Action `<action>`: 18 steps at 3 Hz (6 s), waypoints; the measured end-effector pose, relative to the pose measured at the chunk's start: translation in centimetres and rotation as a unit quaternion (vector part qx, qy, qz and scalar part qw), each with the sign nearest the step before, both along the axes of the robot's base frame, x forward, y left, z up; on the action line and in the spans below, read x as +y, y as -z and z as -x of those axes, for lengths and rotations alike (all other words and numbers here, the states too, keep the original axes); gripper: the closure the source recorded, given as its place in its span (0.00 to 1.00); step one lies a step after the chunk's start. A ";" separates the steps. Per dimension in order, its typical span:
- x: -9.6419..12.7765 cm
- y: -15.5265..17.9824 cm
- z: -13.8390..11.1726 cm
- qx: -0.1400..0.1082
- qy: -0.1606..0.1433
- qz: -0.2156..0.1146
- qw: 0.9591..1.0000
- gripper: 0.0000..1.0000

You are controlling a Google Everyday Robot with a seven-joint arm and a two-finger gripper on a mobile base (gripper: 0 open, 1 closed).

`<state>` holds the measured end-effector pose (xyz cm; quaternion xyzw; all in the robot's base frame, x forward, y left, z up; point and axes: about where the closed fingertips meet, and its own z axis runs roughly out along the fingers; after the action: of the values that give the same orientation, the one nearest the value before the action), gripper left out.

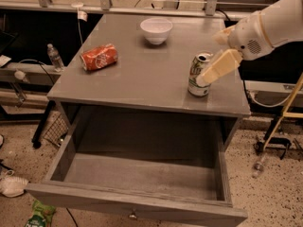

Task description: Place 7up can into top drawer

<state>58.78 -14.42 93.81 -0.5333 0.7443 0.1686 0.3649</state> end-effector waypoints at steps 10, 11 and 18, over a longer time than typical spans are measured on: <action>4.0 -0.2 9.1 -0.020 -0.182 0.004 0.983 1.00; 4.0 -0.2 9.1 -0.020 -0.182 0.004 0.983 1.00; 16.9 22.4 12.9 0.015 -0.111 -0.056 0.992 1.00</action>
Offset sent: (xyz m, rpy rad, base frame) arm 0.0540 0.0047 -0.0166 0.0791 -0.0329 -0.0515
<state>45.88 2.51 71.38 -0.5885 0.6755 0.2573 0.3621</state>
